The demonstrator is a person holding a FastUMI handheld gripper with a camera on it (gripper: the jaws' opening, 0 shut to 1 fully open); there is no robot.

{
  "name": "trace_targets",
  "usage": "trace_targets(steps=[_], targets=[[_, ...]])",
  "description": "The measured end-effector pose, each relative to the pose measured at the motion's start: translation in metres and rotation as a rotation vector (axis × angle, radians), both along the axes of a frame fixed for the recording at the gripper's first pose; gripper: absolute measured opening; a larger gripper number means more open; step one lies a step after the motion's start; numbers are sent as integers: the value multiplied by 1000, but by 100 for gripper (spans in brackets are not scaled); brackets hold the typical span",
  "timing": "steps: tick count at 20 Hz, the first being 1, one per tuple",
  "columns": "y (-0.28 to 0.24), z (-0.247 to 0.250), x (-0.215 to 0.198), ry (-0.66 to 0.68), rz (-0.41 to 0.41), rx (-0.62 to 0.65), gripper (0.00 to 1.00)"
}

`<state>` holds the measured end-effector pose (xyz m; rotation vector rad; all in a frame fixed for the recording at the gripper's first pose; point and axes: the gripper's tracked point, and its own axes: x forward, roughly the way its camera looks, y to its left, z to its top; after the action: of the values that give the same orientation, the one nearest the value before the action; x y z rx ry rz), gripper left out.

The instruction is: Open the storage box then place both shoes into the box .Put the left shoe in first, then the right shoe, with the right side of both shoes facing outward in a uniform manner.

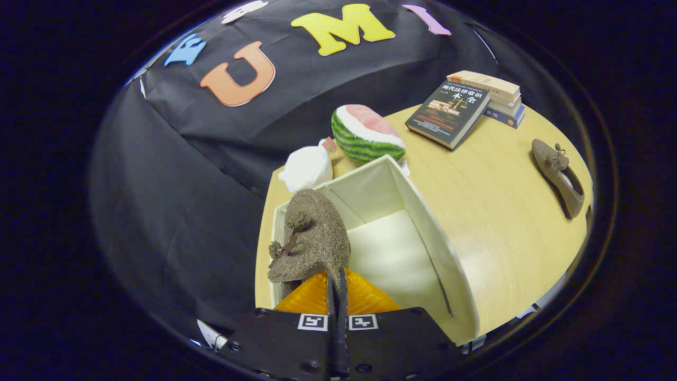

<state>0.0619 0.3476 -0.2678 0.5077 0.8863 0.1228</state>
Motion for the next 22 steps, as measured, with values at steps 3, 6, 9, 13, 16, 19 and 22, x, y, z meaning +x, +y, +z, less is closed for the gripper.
trace_targets(steps=[3,6,9,13,16,19,22], targets=[[10,-23,6,28,15,-15,0],[11,-34,10,51,8,-25,0],[15,-43,14,79,7,-27,2],[22,-52,13,110,33,-17,10],[25,-48,17,79,74,-38,34],[20,-30,16,16,103,-71,60],[7,-3,16,-66,133,-119,81]])
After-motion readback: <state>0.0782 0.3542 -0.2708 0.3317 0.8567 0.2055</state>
